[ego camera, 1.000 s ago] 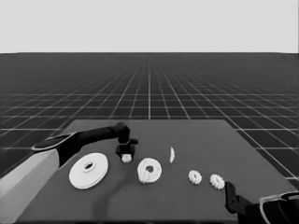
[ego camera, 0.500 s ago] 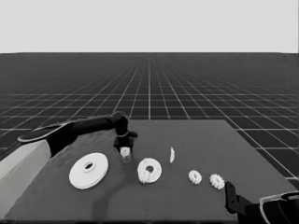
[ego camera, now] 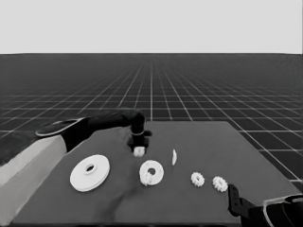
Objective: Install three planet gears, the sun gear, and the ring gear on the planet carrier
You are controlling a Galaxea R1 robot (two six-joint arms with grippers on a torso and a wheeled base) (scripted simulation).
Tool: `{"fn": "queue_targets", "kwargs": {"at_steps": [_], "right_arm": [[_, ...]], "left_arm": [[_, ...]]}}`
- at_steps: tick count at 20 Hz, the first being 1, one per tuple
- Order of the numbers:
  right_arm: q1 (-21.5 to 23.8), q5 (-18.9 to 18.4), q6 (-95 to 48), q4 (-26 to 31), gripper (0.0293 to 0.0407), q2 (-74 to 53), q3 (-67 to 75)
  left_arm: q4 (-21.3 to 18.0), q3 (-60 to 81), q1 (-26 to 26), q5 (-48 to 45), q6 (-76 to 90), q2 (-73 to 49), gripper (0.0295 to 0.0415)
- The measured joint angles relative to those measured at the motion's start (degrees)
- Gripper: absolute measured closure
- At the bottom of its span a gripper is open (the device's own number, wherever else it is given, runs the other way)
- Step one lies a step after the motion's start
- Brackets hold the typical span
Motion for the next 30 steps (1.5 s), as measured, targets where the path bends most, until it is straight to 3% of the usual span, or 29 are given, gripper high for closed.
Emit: {"fn": "queue_targets", "kwargs": {"at_steps": [8,11,18,20,21,28,30], "right_arm": [[0.0,0.0,0.0,0.0,0.0315,0.0,0.0],[0.0,0.0,0.0,0.0,0.0315,0.0,0.0],[0.0,0.0,0.0,0.0,0.0315,0.0,0.0],[0.0,0.0,0.0,0.0,0.0315,0.0,0.0],[0.0,0.0,0.0,0.0,0.0315,0.0,0.0],[0.0,0.0,0.0,0.0,0.0315,0.0,0.0],[0.0,0.0,0.0,0.0,0.0315,0.0,0.0]], "left_arm": [[0.2,-3.74,0.11,0.28,-2.03,6.01,0.0398],[6.01,-8.78,6.76,-2.88,0.73,7.67,0.0398],[7.28,-10.76,8.25,-3.92,1.76,8.34,0.0398],[7.3,-10.78,8.27,-3.94,1.78,8.36,0.0339],[7.31,-10.79,8.27,-3.95,1.78,8.36,0.033],[7.31,-10.8,8.27,-3.96,1.78,8.36,0.0326],[2.98,-5.06,3.15,-0.86,-1.36,6.42,0.0326]]}}
